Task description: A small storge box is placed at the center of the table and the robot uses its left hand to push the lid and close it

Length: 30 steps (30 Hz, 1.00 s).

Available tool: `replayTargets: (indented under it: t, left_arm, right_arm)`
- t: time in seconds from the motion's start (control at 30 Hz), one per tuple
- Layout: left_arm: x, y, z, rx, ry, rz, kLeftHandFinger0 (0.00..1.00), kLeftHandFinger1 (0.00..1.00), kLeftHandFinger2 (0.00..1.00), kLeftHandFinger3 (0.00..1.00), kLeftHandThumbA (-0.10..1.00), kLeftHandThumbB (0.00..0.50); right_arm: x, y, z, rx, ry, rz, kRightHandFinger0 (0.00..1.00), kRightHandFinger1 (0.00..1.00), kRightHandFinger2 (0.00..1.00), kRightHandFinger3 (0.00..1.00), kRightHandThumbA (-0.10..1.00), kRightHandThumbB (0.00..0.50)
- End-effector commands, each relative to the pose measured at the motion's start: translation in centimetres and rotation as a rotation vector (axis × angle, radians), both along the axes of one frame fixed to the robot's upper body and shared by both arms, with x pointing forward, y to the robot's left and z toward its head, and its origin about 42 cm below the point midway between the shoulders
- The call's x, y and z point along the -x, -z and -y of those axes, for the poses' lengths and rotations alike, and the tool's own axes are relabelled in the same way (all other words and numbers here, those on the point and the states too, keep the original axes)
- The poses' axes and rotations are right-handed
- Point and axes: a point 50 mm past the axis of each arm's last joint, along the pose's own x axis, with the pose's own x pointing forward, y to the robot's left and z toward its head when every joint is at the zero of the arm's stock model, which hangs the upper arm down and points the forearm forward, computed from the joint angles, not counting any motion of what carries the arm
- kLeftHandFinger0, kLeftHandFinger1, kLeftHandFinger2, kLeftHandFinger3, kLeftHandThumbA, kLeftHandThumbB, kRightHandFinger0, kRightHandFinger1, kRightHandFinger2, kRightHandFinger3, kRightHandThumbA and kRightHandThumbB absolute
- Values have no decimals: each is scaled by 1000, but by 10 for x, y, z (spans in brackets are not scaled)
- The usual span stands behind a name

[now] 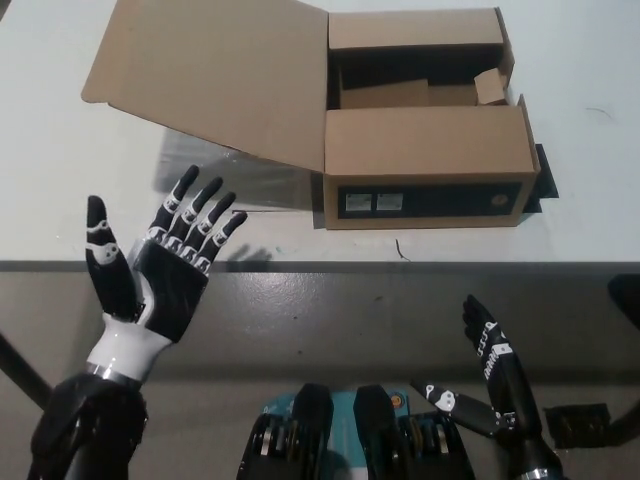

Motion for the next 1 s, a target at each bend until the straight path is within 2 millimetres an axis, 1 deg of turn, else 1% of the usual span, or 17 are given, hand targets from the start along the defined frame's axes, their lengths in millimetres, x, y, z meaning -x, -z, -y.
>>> replayTargets:
  t: [0.0, 0.2, 0.27, 0.47, 0.6, 0.73, 0.8, 0.9, 0.97]
  left_arm:
    - [-23, -20, 6, 263, 170, 3, 1000, 1000, 1000, 1000, 1000, 390]
    - [-31, -14, 4, 284, 155, -29, 1000, 1000, 1000, 1000, 1000, 389]
    - [-35, -14, 4, 294, 152, -34, 1000, 1000, 1000, 1000, 1000, 391]
    - [-51, -19, 6, 300, 167, -32, 1000, 1000, 1000, 1000, 1000, 402]
    - [-65, -25, 11, 300, 153, -52, 1000, 1000, 1000, 1000, 1000, 406]
    - [-74, -29, 14, 293, 150, -66, 1000, 1000, 1000, 1000, 1000, 409]
    - [-78, -25, 14, 295, 148, -81, 1000, 1000, 1000, 1000, 1000, 405]
    - [-83, -18, 16, 302, 145, -97, 1000, 1000, 1000, 1000, 1000, 396]
    - [-86, -14, 16, 295, 142, -107, 1000, 1000, 1000, 1000, 1000, 399]
  right_arm:
    - [-13, -19, -5, -17, -13, 128, 1000, 1000, 1000, 1000, 1000, 384]
    - [-12, -18, -6, -14, -16, 125, 1000, 1000, 1000, 1000, 1000, 382]
    - [-13, -18, -6, -16, -15, 124, 1000, 1000, 1000, 1000, 1000, 390]
    - [-13, -19, -6, -13, -13, 128, 1000, 1000, 1000, 1000, 1000, 386]
    - [-13, -20, -6, -15, -12, 129, 1000, 1000, 1000, 1000, 1000, 384]
    - [-15, -21, -6, -15, -14, 133, 1000, 1000, 1000, 1000, 1000, 379]
    - [-16, -22, -5, -19, -12, 135, 1000, 1000, 1000, 1000, 1000, 390]
    - [-18, -23, -5, -20, -9, 138, 1000, 1000, 1000, 1000, 1000, 390]
    - [-18, -23, -4, -17, -8, 139, 1000, 1000, 1000, 1000, 1000, 387]
